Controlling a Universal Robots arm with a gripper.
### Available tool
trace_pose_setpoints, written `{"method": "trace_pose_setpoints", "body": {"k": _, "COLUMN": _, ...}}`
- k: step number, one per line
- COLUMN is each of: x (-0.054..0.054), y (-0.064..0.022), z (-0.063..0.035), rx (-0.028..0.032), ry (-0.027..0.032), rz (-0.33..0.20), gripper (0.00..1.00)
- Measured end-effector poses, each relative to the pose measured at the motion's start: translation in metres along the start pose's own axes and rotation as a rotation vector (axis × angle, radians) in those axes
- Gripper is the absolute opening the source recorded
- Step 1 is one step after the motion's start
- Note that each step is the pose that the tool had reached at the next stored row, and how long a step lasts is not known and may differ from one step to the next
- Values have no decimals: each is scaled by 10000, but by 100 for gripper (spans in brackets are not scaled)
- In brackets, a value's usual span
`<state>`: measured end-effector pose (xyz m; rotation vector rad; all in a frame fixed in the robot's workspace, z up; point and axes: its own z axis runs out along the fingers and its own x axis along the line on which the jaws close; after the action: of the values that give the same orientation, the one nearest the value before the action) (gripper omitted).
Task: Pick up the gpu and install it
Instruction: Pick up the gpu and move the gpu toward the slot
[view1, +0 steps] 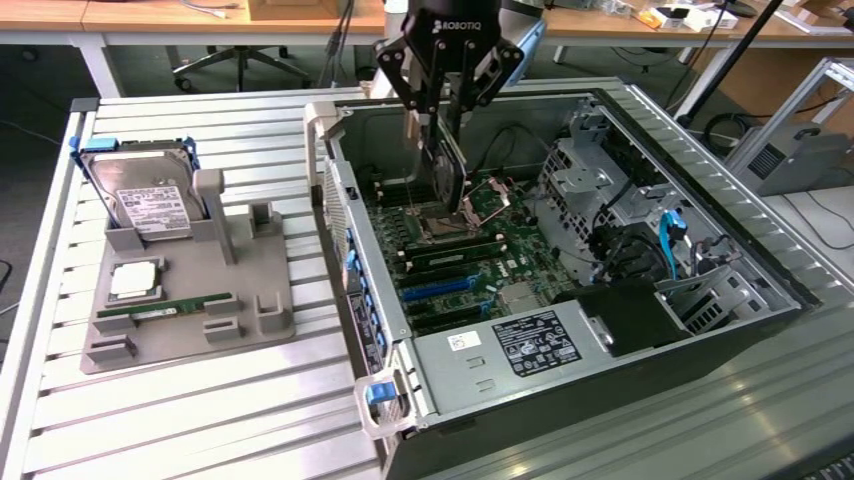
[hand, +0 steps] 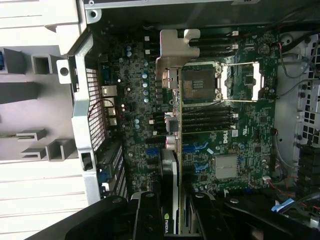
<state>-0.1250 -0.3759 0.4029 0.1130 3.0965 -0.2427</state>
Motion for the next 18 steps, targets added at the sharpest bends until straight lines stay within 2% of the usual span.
{"method": "trace_pose_setpoints", "body": {"k": 18, "x": 1, "y": 5, "z": 35, "rx": 0, "ry": 0, "rz": 0, "gripper": 27}}
